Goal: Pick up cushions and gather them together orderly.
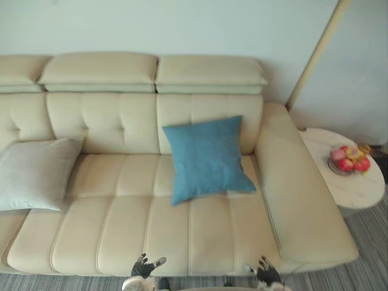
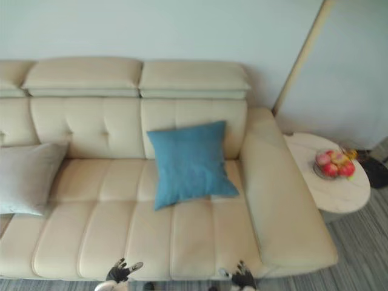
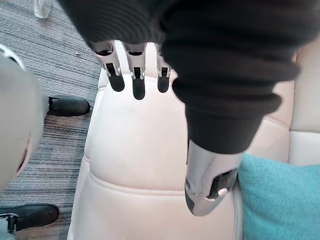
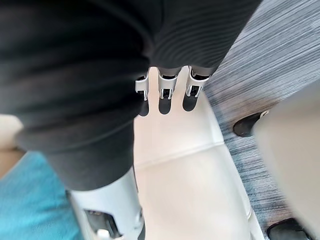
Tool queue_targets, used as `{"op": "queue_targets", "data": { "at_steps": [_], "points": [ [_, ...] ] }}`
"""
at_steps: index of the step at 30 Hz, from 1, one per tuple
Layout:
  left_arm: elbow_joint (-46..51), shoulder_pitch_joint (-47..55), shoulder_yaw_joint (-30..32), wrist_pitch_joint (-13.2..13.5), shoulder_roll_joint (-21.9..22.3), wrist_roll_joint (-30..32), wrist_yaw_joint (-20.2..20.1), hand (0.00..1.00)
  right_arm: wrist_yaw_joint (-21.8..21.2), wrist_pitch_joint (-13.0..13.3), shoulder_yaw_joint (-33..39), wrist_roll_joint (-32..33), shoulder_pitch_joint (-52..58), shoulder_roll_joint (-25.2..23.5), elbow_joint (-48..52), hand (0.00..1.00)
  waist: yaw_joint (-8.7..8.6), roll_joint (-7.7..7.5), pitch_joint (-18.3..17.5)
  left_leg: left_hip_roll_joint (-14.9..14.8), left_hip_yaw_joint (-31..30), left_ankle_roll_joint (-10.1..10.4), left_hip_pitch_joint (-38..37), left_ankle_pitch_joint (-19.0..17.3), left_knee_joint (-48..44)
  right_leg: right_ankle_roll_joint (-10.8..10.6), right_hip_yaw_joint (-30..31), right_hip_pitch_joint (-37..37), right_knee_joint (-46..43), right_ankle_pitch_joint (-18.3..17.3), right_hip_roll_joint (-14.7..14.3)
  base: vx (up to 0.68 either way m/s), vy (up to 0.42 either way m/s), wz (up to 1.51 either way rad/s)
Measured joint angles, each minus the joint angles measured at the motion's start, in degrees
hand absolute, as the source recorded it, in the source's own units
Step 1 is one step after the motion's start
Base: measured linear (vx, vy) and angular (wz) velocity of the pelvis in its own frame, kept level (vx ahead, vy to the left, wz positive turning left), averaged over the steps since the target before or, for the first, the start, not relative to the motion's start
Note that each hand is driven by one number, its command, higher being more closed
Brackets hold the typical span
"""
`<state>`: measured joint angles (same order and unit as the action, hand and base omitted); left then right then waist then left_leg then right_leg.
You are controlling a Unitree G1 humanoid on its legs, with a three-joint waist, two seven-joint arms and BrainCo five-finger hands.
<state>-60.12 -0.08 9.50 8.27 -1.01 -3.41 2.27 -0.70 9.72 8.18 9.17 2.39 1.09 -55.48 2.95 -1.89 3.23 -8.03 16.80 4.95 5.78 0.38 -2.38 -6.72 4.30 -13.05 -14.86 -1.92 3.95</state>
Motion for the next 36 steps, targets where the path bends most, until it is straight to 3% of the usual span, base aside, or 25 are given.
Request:
{"op": "queue_targets", "data": {
  "at_steps": [1,2,3,5,7,8,9,11,12,14,15,16,17,18,21,23,24,25,26,28,32,36],
  "points": [
    [0.4,0.0,0.1,0.0,0.6,0.1,0.0,0.0,0.3,0.0,0.0,0.0,-0.1,-0.2,0.8,0.0,0.52,0.61,0.1,-1.3,0.2,-0.4,0.4,-0.3,-0.8,-0.4,0.1,0.1,0.5,0.4,-0.2,-0.12,-0.007,-0.2],
    [1.4,-0.6,0.7,0.1,1.3,0.1,0.1,0.0,0.6,0.0,0.0,0.0,-1.2,-0.8,1.1,0.0,0.17,0.63,1.3,-1.4,0.2,-0.5,0.8,-0.4,-1.8,1.9,-1.1,-2.3,-12.3,-4.9,0.9,-0.12,-0.026,0.13],
    [2.4,-0.5,0.5,0.1,1.3,0.0,0.0,0.0,0.7,0.0,-0.1,0.0,-0.4,-1.1,1.0,0.0,0.07,0.33,1.0,-0.8,-0.7,-0.5,1.1,-0.4,-3.0,0.6,-1.4,-3.5,-23.9,-8.0,2.1,-0.1,-0.036,0.4],
    [4.5,0.3,0.6,0.2,0.9,-0.1,0.3,0.0,0.8,0.0,-1.1,0.0,0.6,-1.1,0.9,0.0,0.41,-1.41,-0.1,-0.1,-2.3,-0.6,3.5,-0.2,-6.3,-1.0,-0.1,-1.5,-34.0,-9.1,4.6,-0.09,-0.124,0.53],
    [5.0,1.0,0.7,0.2,0.0,-0.2,0.4,0.0,0.8,0.0,-1.8,0.0,0.5,-1.2,0.9,0.0,0.67,-2.28,-0.7,-0.3,-3.4,-0.4,6.7,-0.1,-9.8,-1.9,2.2,2.3,-35.7,-8.9,6.5,-0.18,-0.229,0.3],
    [5.0,1.4,0.8,0.0,0.0,-0.2,0.9,0.0,0.8,0.0,-1.7,0.0,-0.3,-1.0,0.9,0.0,0.97,-2.52,-0.9,-1.2,-4.0,0.3,8.9,0.3,-12.2,-4.0,3.9,5.2,-31.1,-10.5,6.6,-0.28,-0.321,0.02],
    [4.8,1.5,0.7,-0.2,0.6,-0.2,1.1,0.0,1.0,-0.1,-1.6,0.0,-1.3,-0.3,1.0,0.0,1.81,-0.84,-0.9,-2.8,-5.1,1.0,10.3,1.7,-12.6,-3.6,3.1,6.5,-27.0,-13.0,3.9,-0.32,-0.308,-0.12],
    [5.0,2.7,-0.1,-0.2,2.7,-0.6,1.4,0.0,2.0,0.0,-1.6,0.0,-1.1,1.0,1.0,0.0,2.77,3.19,-1.2,-6.5,-5.9,0.5,11.3,5.2,-10.7,-2.3,-0.5,9.2,-19.5,-15.5,0.9,-0.37,-0.29,-0.11],
    [5.0,2.7,-0.5,-0.1,2.8,-0.7,1.4,0.0,2.1,0.0,-1.6,0.0,-1.1,1.2,1.0,0.0,2.78,3.51,-1.1,-6.9,-6.0,0.5,11.5,6.4,-10.1,-2.1,-1.6,9.6,-18.5,-16.7,0.5,-0.42,-0.314,0.17],
    [3.7,2.4,-2.0,-0.2,3.2,-0.8,1.2,0.0,3.1,0.0,-1.7,-0.1,-0.9,1.6,0.8,0.0,2.18,4.95,-0.2,-7.9,-6.5,1.4,11.3,15.5,-4.1,-0.2,-5.3,9.6,-17.9,-18.8,-0.9,-0.42,-0.238,0.47],
    [3.8,2.3,-1.8,-0.1,3.3,-0.8,1.2,0.0,3.2,-0.1,-1.7,-0.1,-0.7,1.6,0.8,0.0,1.94,4.96,0.0,-8.2,-6.0,1.5,11.3,16.7,-3.3,0.4,-7.2,9.3,-17.7,-18.8,-0.7,-0.39,-0.154,0.21],
    [4.5,1.7,-0.9,0.0,3.4,-0.8,1.2,0.0,3.3,-0.1,-1.7,-0.1,-0.5,1.2,0.6,0.0,2.85,3.73,0.1,-7.8,-4.1,2.5,11.3,12.4,-7.6,4.6,-10.9,8.8,-17.0,-19.6,0.8,-0.25,-0.105,-0.27],
    [4.6,1.4,0.1,-0.1,3.3,-0.8,1.2,0.0,3.2,-0.1,-1.8,-0.1,-0.6,1.0,0.6,0.0,3.23,2.79,0.2,-7.2,-3.6,2.0,11.7,6.7,-13.2,5.8,-12.3,9.1,-14.7,-20.4,1.9,-0.26,-0.125,-0.63],
    [4.1,1.3,0.7,-0.2,3.3,-0.8,1.2,0.0,3.0,-0.1,-1.9,-0.1,-0.9,1.2,0.6,0.0,3.2,2.75,0.3,-6.7,-4.6,1.1,12.9,1.6,-20.1,5.5,-12.8,9.2,-11.5,-19.9,2.2,-0.25,-0.057,-0.6],
    [3.2,1.1,0.7,-0.2,2.8,-0.8,0.8,0.0,3.0,-0.7,-1.6,-0.1,1.8,1.1,-1.0,0.0,2.25,1.23,-0.1,-5.0,-6.5,-0.2,10.8,-7.7,-33.2,4.8,-12.6,9.2,-8.1,-15.9,3.6,-0.28,0.074,-0.19],
    [2.6,1.8,0.8,-0.3,2.9,-0.8,0.6,0.0,2.8,-1.3,-1.2,-0.1,3.0,1.2,-2.1,0.0,1.11,1.23,-0.7,-5.0,-6.9,0.5,6.7,-12.6,-35.6,3.8,-12.6,9.6,-5.3,-14.1,3.7,-0.18,0.191,0.11],
    [2.0,2.0,1.1,-0.4,3.0,-0.7,-0.1,0.0,2.5,-1.3,0.1,-0.2,3.0,1.0,-2.2,0.0,0.28,2.16,-1.2,-4.7,-7.1,1.6,4.6,-15.1,-32.1,2.7,-12.3,9.1,-4.3,-13.1,3.6,-0.14,0.235,0.16],
    [1.9,2.1,1.3,-0.5,3.0,-0.7,-0.2,0.0,2.2,-1.3,1.0,-0.2,2.7,1.3,-2.4,0.0,0.17,2.2,-1.2,-4.1,-7.0,2.2,3.9,-15.8,-29.5,2.0,-11.9,8.8,-3.8,-12.6,3.2,-0.11,0.241,0.1],
    [1.0,2.4,1.4,-0.8,2.1,-0.8,-0.2,0.0,1.4,-1.4,3.1,-0.3,2.6,0.2,-4.5,0.0,-0.22,1.01,-2.3,-1.5,-6.6,1.5,1.3,-16.6,-20.0,1.1,-9.5,8.0,-1.3,-11.0,3.4,-0.09,0.224,0.08],
    [0.7,2.6,1.3,-1.3,0.6,-0.7,-0.2,0.0,1.1,-1.5,5.8,-0.3,2.5,-0.8,-6.7,0.0,-0.54,-0.5,-2.8,1.5,-6.3,-0.1,-0.4,-13.0,-14.6,1.6,-7.6,9.3,3.5,-8.2,4.2,-0.07,0.177,0.14],
    [-1.5,3.3,0.7,-1.4,-0.4,-0.7,-0.2,0.0,1.0,-1.5,7.4,-0.3,2.5,0.4,-8.7,0.0,-0.97,1.08,-4.1,4.7,-6.3,-1.7,-1.9,-9.7,-9.1,1.4,-5.5,11.2,8.9,-4.0,5.4,-0.05,0.13,0.11],
    [-2.9,4.1,0.7,-1.4,-1.1,-0.5,-0.2,0.0,1.1,-1.5,7.6,-0.3,2.5,1.1,-9.2,0.0,-0.97,1.46,-4.2,5.1,-6.6,-1.1,-4.4,-7.2,-5.2,0.6,-5.5,12.2,10.2,-3.1,4.9,-0.02,-0.019,-0.01]
  ]
}}
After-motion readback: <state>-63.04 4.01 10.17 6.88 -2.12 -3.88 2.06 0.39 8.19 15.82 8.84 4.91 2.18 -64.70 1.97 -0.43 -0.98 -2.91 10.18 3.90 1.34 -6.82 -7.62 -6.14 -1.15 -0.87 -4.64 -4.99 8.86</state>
